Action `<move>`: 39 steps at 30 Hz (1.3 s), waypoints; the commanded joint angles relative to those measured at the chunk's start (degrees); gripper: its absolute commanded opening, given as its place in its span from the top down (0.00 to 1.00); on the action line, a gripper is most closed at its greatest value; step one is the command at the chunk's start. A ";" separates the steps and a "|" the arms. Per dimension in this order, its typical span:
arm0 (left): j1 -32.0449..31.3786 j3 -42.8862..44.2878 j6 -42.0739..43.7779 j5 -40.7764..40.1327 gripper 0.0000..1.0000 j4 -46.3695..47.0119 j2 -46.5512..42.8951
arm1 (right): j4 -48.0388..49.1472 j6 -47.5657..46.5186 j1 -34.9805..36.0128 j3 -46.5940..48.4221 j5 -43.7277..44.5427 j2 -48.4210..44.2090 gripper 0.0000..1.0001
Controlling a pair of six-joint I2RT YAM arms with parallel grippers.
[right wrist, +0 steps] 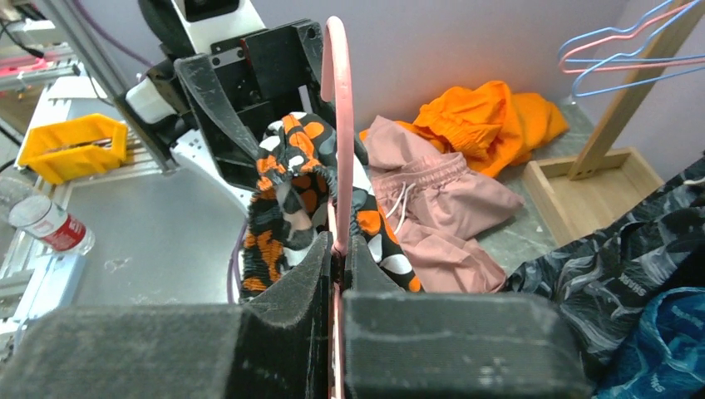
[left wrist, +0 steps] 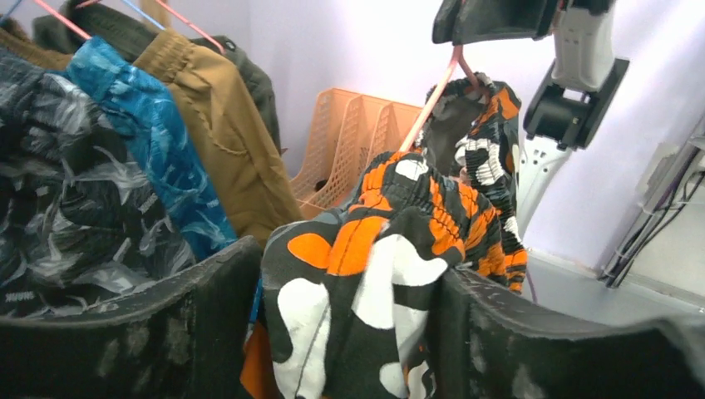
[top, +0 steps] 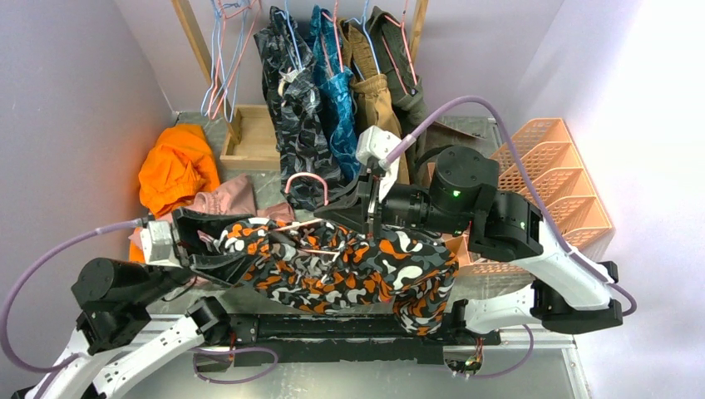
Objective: Place the shorts on the hanger
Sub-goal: Hang the shorts on the hanger.
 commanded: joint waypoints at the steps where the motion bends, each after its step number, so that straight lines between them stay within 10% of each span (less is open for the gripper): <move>1: 0.14 3.64 -0.41 -6.04 0.18 -4.46 -1.74 | 7.56 -0.39 0.09 -0.50 4.04 -2.21 1.00; 4: 0.09 8.37 0.83 -5.28 0.00 -4.90 -1.00 | 9.94 -0.45 0.07 -0.16 4.32 -2.83 1.00; 20: 0.10 41.75 12.77 1.16 0.02 -6.54 14.51 | 17.56 0.56 0.04 12.20 -5.49 -1.90 1.00; 39: 0.09 45.92 11.42 11.96 0.07 -1.56 22.68 | 9.84 -0.65 0.06 18.74 -16.12 -4.75 1.00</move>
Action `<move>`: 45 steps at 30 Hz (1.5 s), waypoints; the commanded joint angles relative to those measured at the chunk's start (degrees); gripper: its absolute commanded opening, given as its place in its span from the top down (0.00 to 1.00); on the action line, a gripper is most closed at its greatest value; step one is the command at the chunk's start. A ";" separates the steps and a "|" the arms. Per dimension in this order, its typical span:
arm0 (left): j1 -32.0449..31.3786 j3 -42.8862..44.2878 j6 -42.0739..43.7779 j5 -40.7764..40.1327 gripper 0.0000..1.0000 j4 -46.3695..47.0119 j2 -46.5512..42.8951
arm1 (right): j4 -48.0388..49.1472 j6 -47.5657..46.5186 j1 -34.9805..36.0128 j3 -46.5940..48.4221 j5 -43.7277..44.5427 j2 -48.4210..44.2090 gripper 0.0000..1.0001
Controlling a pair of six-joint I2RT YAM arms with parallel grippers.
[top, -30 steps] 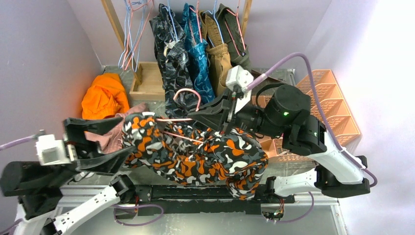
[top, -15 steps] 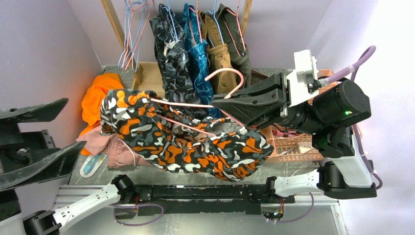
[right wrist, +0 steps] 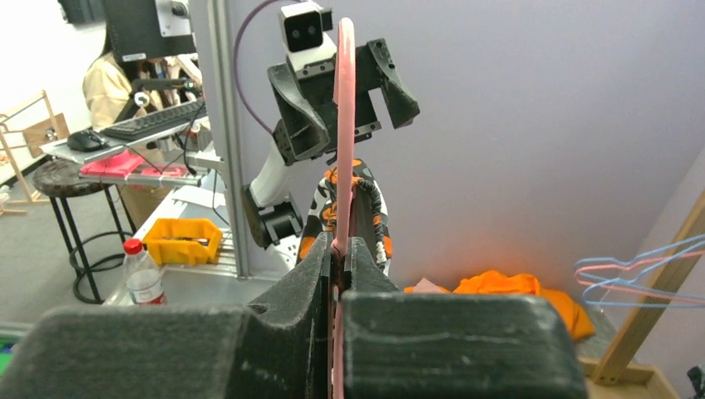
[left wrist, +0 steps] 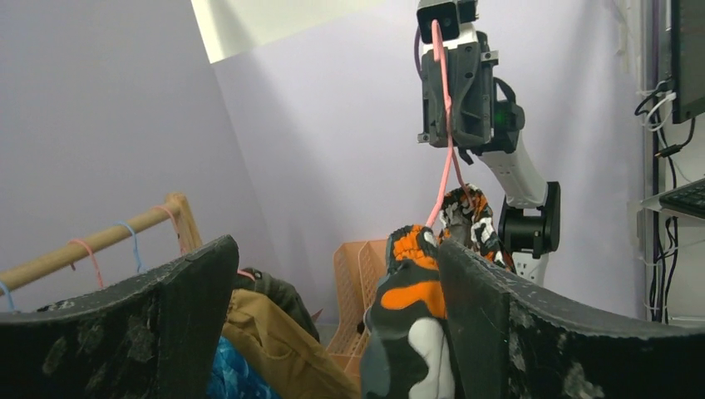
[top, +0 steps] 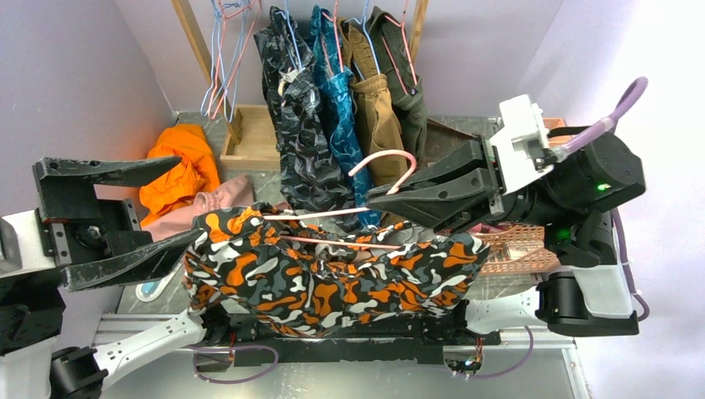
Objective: Place the shorts on the hanger
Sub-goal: Hang the shorts on the hanger.
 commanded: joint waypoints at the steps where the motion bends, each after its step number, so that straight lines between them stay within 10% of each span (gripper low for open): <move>1: 0.08 2.98 -1.32 2.97 0.07 4.08 0.44 | 2.54 -1.28 0.09 5.03 -2.11 -1.61 1.00; 25: 0.08 10.25 -1.31 21.00 0.05 -5.67 18.16 | -5.90 -8.05 0.05 -4.58 9.18 -0.27 1.00; 45: 0.09 13.96 3.60 23.43 0.31 -22.65 28.05 | -9.83 -9.47 0.09 -2.43 10.62 2.37 1.00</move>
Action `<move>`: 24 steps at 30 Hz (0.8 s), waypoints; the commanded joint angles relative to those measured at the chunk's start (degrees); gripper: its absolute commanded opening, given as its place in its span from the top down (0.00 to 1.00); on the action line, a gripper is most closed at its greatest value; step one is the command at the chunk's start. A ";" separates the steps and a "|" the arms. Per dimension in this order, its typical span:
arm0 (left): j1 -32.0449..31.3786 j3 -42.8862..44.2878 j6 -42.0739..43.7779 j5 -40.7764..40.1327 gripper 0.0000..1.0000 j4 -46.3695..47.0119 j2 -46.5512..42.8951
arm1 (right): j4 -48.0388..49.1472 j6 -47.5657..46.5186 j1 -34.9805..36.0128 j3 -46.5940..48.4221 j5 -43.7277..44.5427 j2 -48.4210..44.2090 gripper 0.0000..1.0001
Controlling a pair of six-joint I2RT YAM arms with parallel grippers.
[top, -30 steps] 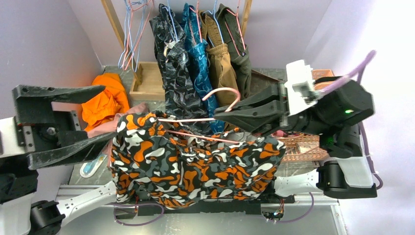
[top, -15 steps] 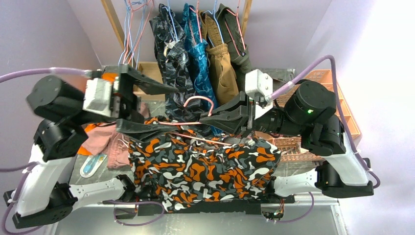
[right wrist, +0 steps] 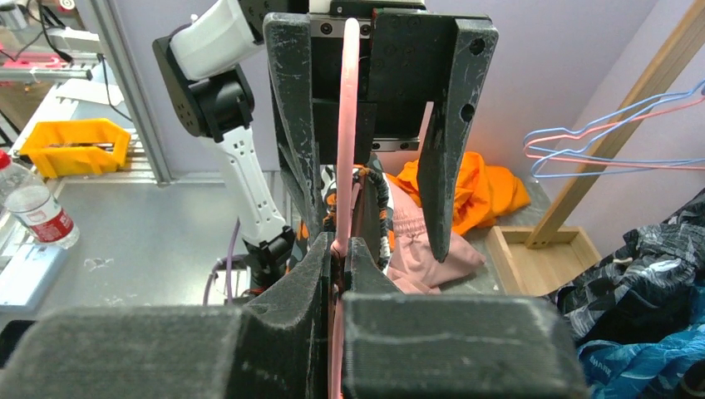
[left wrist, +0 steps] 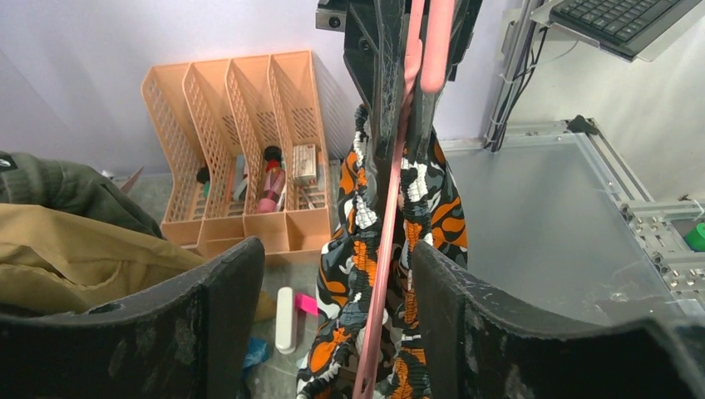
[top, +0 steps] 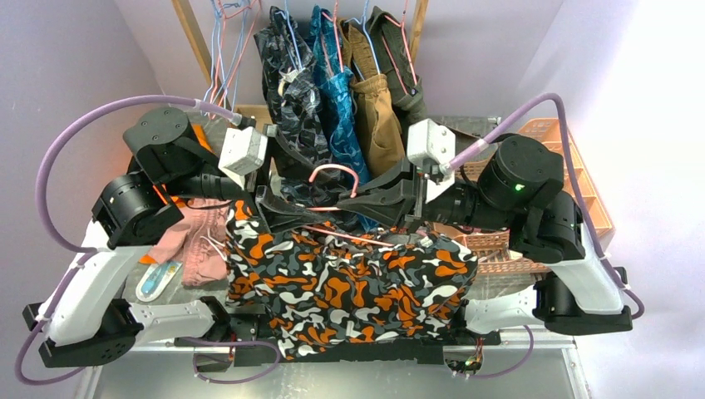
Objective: Place the shorts on the hanger
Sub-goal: Hang the shorts on the hanger.
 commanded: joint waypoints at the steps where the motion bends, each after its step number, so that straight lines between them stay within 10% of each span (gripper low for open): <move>1: 0.08 1.59 1.43 1.39 0.32 -3.39 0.19 | 0.47 -1.23 0.05 1.96 1.56 0.95 1.00; 16: 0.09 -4.68 3.35 -0.40 0.37 -5.77 -1.12 | 0.04 -1.77 0.05 2.65 2.02 3.01 1.00; 22: 0.08 -6.58 3.87 -2.12 0.89 -4.66 -2.24 | 0.29 -1.41 0.05 0.91 2.48 2.98 1.00; 24: 0.08 -7.70 3.45 -3.20 0.93 -2.87 -3.29 | 0.30 -0.98 0.09 0.48 2.93 2.78 1.00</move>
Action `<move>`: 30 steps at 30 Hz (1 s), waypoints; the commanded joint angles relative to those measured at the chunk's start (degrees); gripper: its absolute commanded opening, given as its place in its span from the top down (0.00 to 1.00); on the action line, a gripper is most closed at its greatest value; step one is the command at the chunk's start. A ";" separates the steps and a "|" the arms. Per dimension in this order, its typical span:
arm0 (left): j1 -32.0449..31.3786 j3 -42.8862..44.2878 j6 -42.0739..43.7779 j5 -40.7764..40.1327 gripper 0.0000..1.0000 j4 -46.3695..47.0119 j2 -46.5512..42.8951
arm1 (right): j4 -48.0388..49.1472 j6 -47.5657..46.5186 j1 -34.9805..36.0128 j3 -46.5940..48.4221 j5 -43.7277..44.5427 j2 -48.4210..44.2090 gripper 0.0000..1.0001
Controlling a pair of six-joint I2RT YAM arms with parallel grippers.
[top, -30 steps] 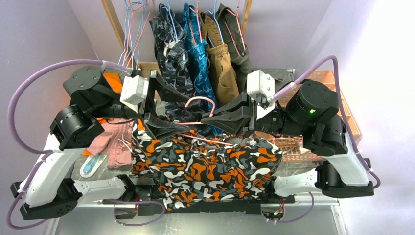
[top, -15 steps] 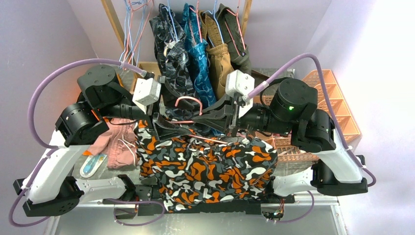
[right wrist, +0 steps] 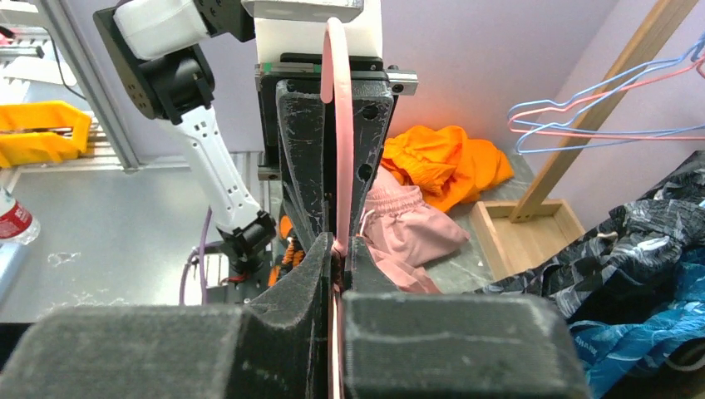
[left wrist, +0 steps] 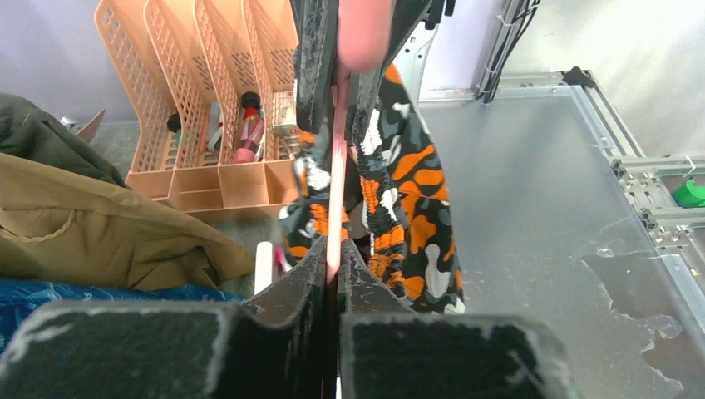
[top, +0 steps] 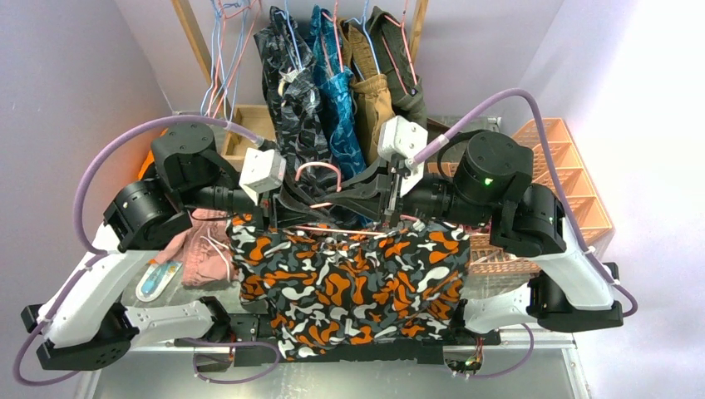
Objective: Place the shorts on the hanger
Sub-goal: Hang the shorts on the hanger, then place the hanger at the clothesline.
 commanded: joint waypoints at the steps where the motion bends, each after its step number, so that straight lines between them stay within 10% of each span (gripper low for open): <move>1: 0.26 -2.23 -0.45 -3.65 0.93 3.50 -2.48 | 1.62 0.49 0.32 -0.50 0.05 -0.56 1.00; 5: 0.28 -6.19 -1.46 -6.18 0.93 10.19 -6.24 | 0.03 1.69 0.26 -0.45 0.54 -0.27 0.96; 10: 0.23 -9.26 -1.75 -7.16 0.93 14.27 -9.12 | -4.57 4.04 0.31 1.51 2.86 0.88 0.48; 16: 0.32 -10.81 -0.57 -6.46 0.93 14.34 -10.49 | -9.52 6.79 0.29 1.15 4.60 -1.06 0.23; 30: 0.29 -11.90 -0.14 -2.56 0.93 15.11 -9.78 | -13.13 5.33 0.29 0.26 6.77 -2.89 0.21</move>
